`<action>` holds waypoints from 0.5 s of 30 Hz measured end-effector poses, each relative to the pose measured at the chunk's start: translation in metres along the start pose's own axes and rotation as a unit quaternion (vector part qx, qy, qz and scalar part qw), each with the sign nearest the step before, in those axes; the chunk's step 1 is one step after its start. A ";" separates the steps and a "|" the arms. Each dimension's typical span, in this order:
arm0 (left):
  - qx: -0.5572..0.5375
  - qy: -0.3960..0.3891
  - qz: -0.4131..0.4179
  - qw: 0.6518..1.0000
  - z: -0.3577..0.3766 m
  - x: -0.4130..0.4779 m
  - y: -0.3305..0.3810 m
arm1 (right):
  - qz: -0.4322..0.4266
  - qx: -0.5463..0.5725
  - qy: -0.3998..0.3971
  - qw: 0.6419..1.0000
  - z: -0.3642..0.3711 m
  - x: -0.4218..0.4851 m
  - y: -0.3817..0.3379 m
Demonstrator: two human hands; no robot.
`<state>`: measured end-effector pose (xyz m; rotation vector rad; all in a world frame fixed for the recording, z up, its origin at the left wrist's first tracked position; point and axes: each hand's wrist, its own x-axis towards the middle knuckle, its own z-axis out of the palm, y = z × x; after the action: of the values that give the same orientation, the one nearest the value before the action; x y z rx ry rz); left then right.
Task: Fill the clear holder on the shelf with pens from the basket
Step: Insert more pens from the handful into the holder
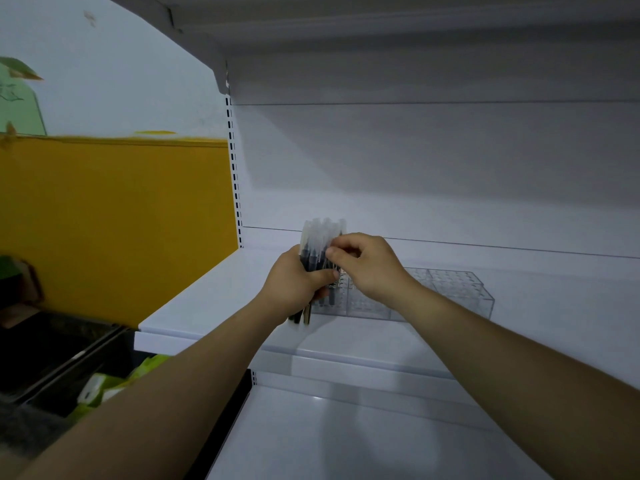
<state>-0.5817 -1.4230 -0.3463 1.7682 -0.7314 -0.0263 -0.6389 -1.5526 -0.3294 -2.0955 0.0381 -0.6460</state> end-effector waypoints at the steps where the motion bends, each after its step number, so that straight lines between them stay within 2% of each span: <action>1: 0.003 -0.005 0.004 1.000 0.003 0.000 0.000 | 0.003 0.013 0.000 1.000 -0.001 0.000 0.002; 9: 0.011 0.017 0.038 0.999 0.012 0.002 0.002 | 0.015 0.029 0.091 0.995 -0.012 0.005 0.011; 12: 0.013 0.035 0.002 0.999 0.008 0.006 -0.005 | 0.030 0.137 0.174 0.975 -0.022 0.016 0.007; 15: -0.017 0.026 -0.027 0.999 0.005 0.008 -0.012 | 0.013 0.135 0.226 0.965 -0.034 0.028 0.007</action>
<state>-0.5714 -1.4290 -0.3557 1.7499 -0.6429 -0.0292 -0.6287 -1.5907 -0.3078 -1.6503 0.2203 -1.0411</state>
